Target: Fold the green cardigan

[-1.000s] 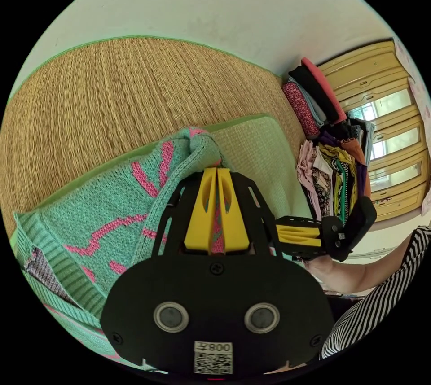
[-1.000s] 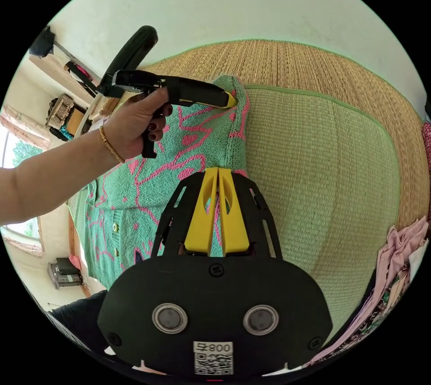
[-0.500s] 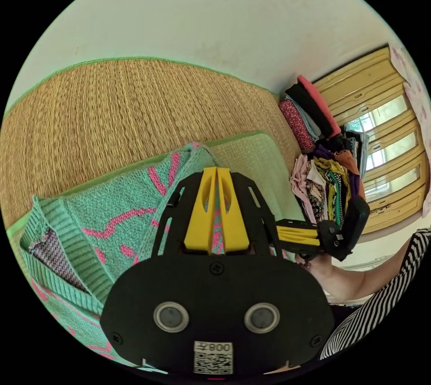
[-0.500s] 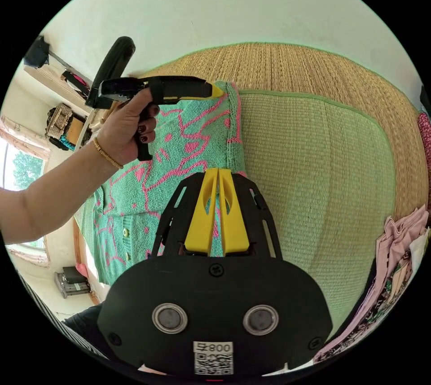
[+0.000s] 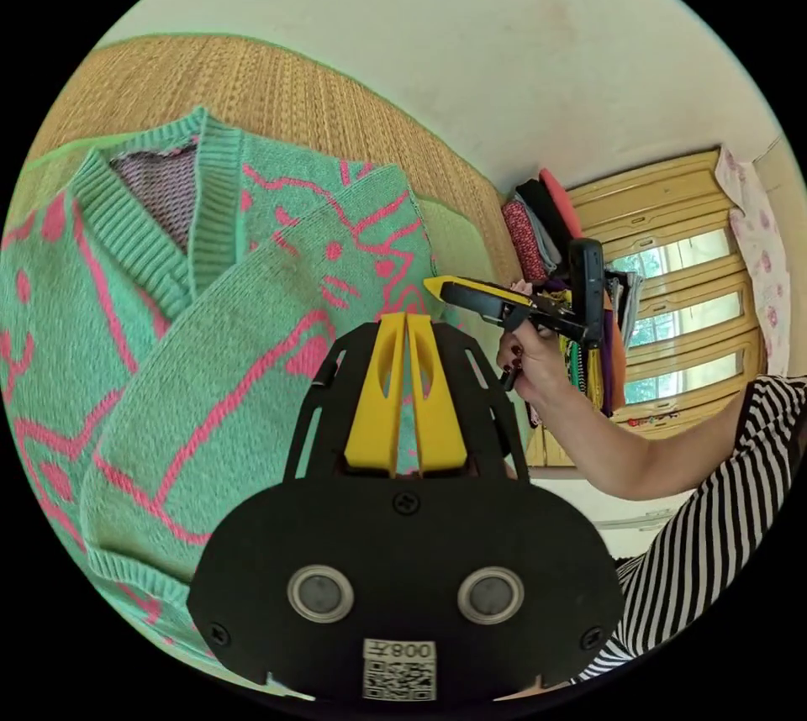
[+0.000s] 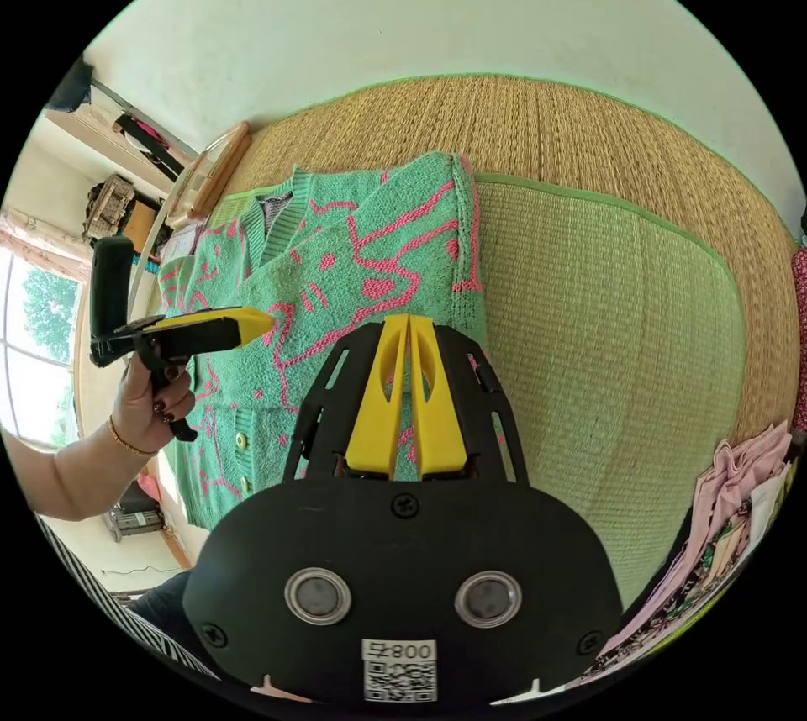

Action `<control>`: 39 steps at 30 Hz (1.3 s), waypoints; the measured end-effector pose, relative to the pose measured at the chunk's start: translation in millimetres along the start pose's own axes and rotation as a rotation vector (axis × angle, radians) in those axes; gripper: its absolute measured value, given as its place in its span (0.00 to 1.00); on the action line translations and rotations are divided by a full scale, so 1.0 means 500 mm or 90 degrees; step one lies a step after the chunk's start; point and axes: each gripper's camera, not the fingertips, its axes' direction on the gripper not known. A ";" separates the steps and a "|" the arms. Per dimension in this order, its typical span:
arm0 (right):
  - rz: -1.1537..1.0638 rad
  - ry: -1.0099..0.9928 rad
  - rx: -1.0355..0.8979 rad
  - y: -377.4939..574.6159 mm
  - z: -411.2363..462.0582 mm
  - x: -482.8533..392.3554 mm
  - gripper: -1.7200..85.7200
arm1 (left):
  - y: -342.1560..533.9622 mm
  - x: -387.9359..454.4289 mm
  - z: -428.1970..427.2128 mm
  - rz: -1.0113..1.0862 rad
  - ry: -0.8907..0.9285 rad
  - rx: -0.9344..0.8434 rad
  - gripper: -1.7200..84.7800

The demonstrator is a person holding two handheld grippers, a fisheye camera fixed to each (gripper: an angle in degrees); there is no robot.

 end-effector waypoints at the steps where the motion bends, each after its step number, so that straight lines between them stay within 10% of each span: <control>1: -0.010 -0.020 -0.005 -0.001 0.004 -0.025 0.02 | 0.054 -0.023 -0.053 -0.037 -0.008 0.017 0.03; 16: -0.284 -0.182 -0.232 -0.079 0.300 -0.562 0.02 | 0.780 -0.360 -0.723 -0.646 -0.071 0.540 0.11; 32: -0.328 -0.176 -0.298 -0.120 0.444 -0.740 0.02 | 0.886 -0.454 -0.908 -0.667 -0.084 0.557 0.06; 39: -0.322 -0.367 -0.242 -0.209 0.411 -0.804 0.05 | 0.772 -0.268 -0.909 -0.385 -0.051 0.537 0.06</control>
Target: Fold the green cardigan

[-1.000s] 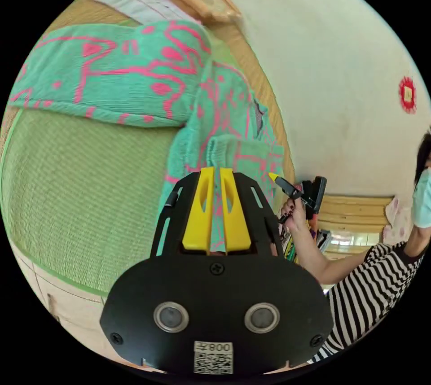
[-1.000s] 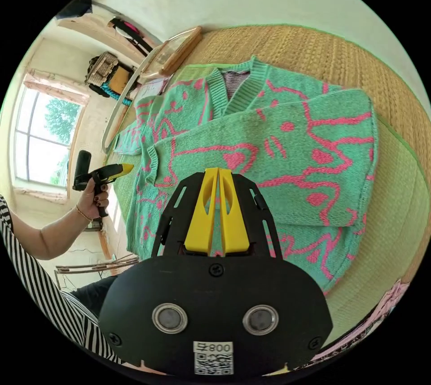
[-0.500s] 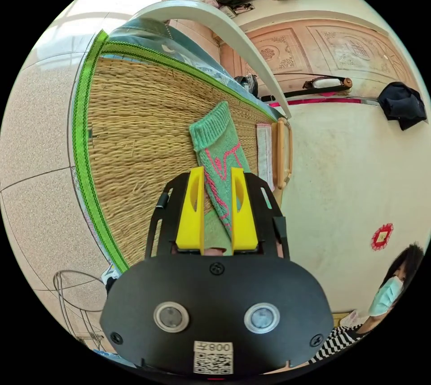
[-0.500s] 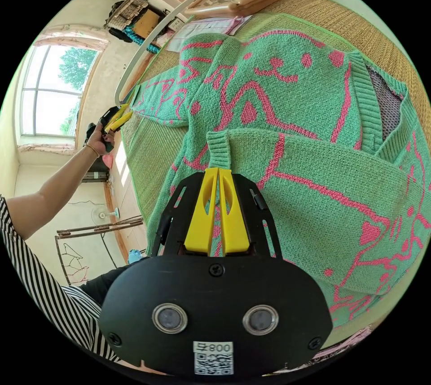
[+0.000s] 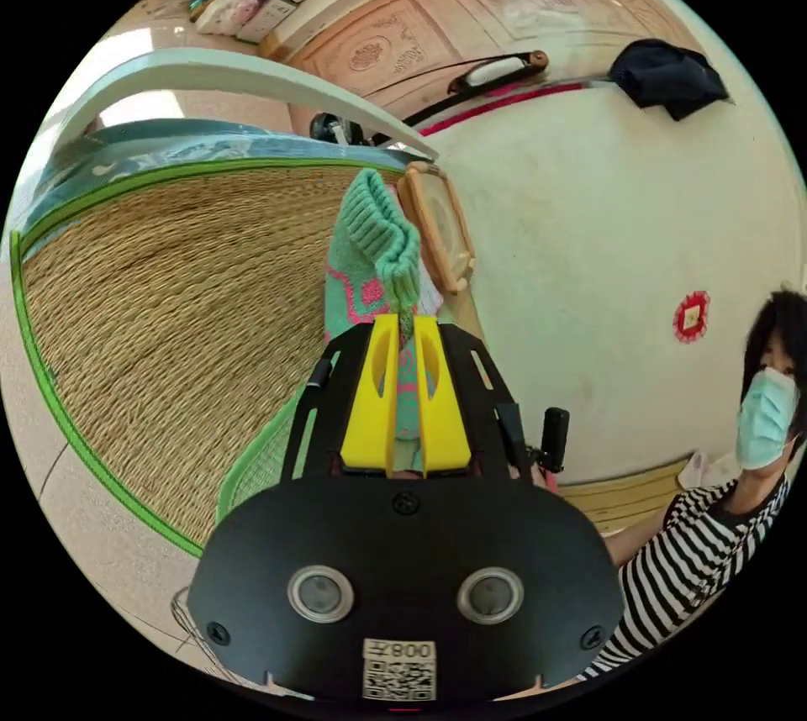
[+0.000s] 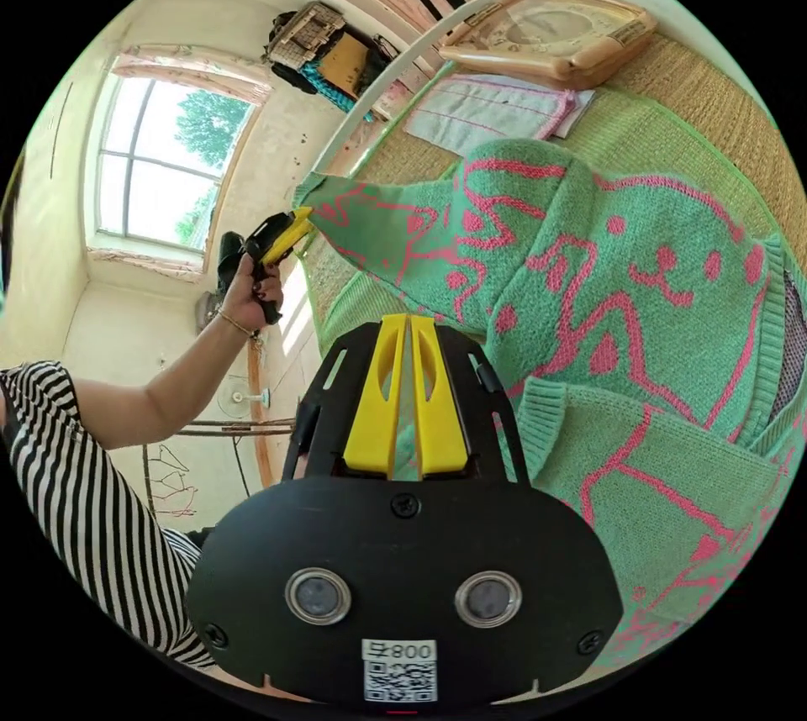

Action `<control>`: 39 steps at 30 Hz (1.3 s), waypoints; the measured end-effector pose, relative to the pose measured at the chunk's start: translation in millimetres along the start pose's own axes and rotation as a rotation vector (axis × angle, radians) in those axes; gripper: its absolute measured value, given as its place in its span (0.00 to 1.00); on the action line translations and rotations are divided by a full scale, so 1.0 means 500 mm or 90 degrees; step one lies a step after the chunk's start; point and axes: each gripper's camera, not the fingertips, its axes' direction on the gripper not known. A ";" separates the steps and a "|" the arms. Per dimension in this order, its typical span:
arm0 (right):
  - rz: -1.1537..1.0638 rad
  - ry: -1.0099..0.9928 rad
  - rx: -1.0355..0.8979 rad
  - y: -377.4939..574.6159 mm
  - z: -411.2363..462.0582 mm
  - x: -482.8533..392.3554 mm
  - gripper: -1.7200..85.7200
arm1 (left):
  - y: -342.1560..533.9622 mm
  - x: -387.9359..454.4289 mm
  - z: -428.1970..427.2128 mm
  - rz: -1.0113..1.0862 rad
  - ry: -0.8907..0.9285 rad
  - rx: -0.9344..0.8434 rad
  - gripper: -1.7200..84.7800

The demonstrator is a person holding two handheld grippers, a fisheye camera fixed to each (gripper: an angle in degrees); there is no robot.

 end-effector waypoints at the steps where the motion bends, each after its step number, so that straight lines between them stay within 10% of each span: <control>1: -0.010 -0.030 0.019 -0.016 -0.015 -0.004 0.07 | 0.016 0.051 0.023 0.049 -0.002 -0.035 0.06; 28: 0.208 -0.278 0.175 0.244 -0.290 0.411 0.04 | 0.485 0.627 0.460 0.517 -0.231 -0.293 0.05; 39: 0.170 -0.212 0.298 0.524 -0.571 0.487 0.03 | 0.670 0.853 0.648 0.638 -0.119 -0.299 0.05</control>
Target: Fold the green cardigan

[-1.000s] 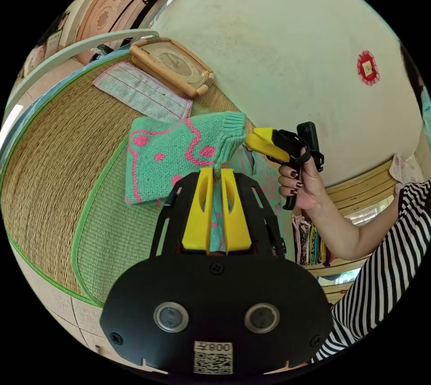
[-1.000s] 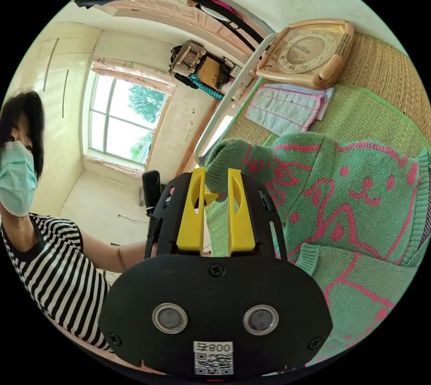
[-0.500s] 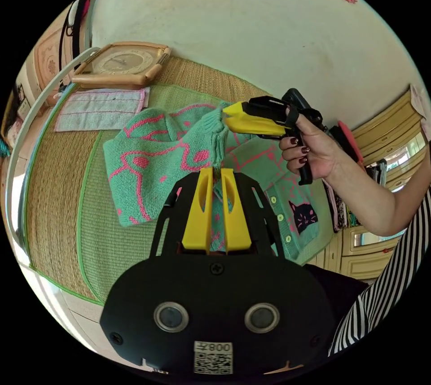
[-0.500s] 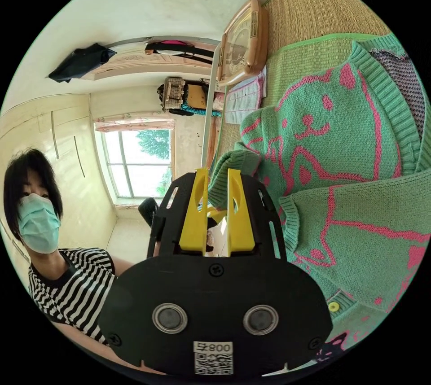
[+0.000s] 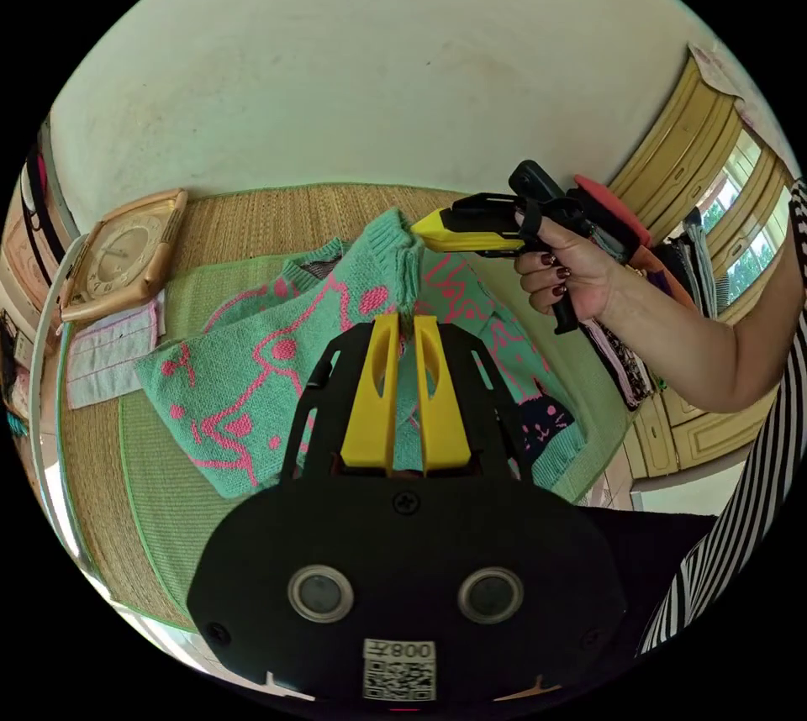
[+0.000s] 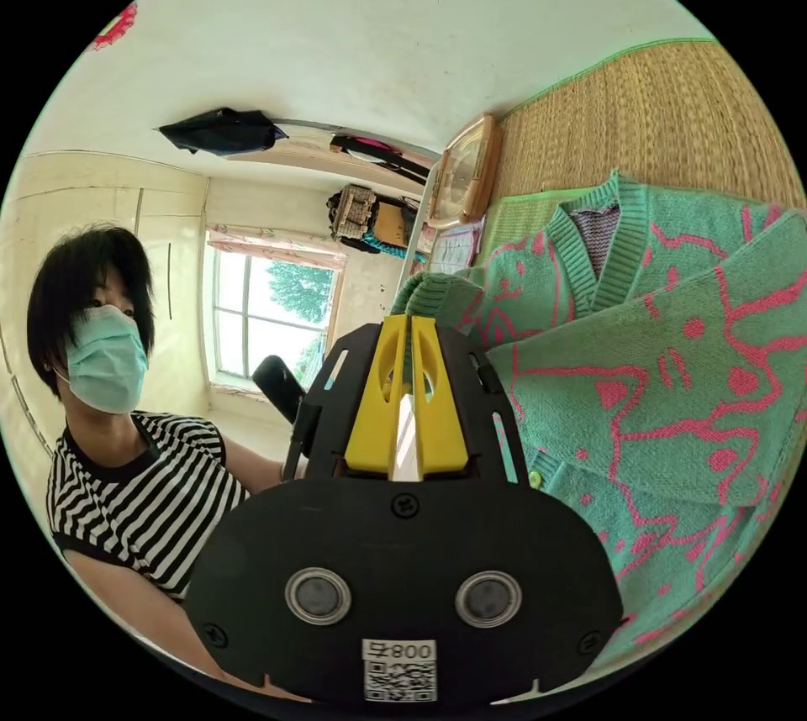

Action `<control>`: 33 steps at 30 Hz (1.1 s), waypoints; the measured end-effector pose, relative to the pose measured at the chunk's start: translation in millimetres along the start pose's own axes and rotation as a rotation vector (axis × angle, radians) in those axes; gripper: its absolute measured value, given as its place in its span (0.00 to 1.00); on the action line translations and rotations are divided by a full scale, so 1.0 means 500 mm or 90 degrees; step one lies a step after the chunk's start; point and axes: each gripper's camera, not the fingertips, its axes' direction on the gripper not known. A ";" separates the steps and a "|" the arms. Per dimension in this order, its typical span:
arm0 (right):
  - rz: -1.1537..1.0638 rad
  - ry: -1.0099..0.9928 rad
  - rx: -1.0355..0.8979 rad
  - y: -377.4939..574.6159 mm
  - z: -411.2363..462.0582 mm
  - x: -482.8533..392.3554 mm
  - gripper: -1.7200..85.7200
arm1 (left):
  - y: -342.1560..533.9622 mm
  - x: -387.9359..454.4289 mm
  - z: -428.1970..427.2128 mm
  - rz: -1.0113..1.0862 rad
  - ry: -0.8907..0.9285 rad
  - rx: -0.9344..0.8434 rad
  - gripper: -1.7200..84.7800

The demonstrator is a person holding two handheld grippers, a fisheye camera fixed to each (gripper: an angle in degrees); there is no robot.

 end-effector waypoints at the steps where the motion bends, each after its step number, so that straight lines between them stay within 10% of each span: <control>1: 0.010 0.019 0.012 0.019 -0.036 0.015 0.03 | -0.014 0.028 0.032 0.016 0.014 -0.008 0.05; 33: 0.146 0.205 0.057 0.184 -0.220 0.208 0.02 | -0.145 0.165 0.523 0.074 0.077 -0.211 0.08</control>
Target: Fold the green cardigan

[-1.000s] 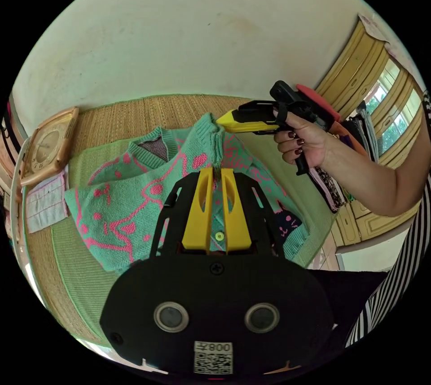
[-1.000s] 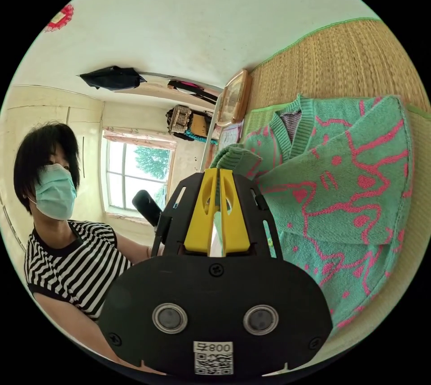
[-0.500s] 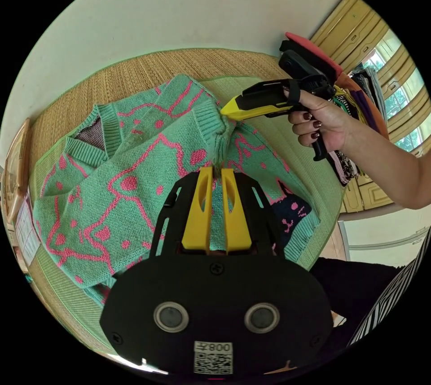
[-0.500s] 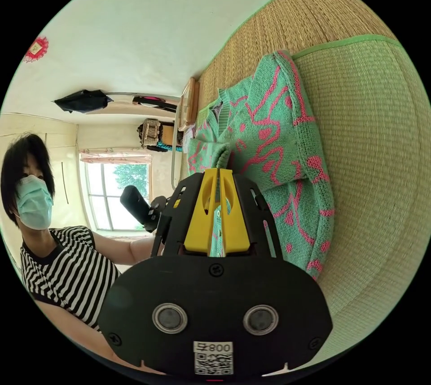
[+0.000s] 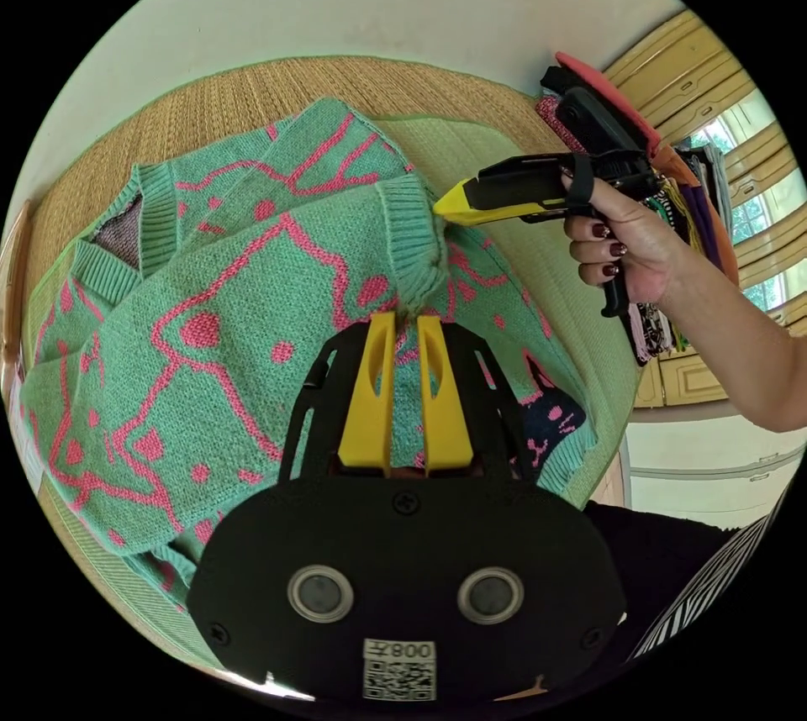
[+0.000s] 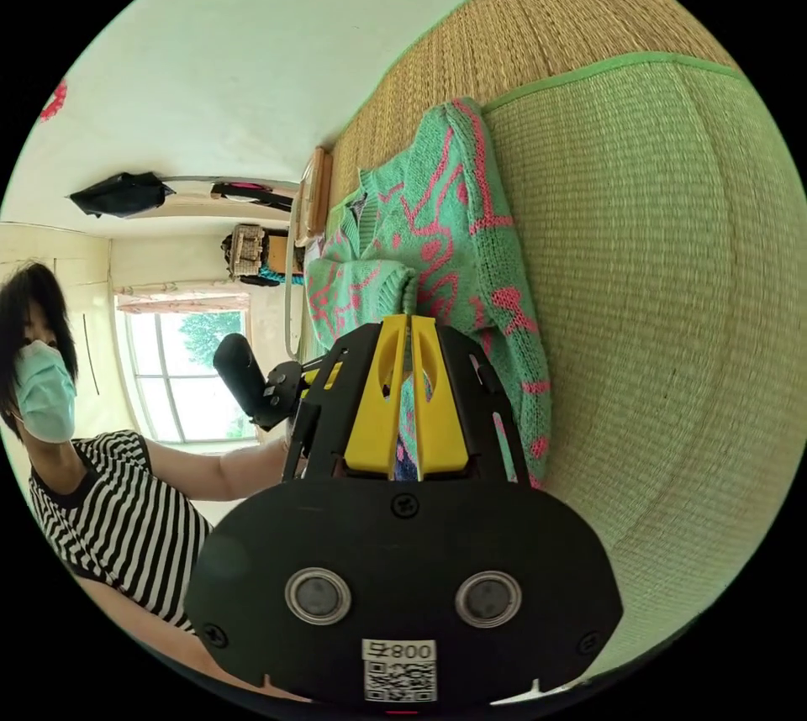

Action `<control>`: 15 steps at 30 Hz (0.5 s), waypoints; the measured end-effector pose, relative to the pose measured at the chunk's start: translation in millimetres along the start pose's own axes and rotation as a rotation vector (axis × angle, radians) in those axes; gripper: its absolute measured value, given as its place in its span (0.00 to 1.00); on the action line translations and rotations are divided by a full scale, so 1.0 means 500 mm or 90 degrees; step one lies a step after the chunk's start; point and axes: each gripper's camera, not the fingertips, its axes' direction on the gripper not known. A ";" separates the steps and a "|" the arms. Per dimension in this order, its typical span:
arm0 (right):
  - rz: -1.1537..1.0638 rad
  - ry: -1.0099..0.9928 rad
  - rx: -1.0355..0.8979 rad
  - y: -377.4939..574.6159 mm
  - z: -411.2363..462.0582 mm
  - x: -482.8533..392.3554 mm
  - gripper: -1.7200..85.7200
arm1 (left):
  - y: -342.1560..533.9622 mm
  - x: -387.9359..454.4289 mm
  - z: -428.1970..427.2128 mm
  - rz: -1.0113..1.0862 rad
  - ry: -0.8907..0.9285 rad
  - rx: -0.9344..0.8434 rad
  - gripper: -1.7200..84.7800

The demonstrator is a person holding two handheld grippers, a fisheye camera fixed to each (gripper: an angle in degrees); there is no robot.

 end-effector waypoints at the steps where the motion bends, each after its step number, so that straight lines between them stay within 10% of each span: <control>1: 0.007 0.010 0.017 0.007 -0.006 -0.009 0.02 | 0.002 -0.005 -0.004 0.001 0.003 0.007 0.08; 15: -0.091 0.242 -0.099 -0.052 0.196 -0.206 0.02 | 0.077 -0.174 -0.098 -0.101 0.138 0.072 0.09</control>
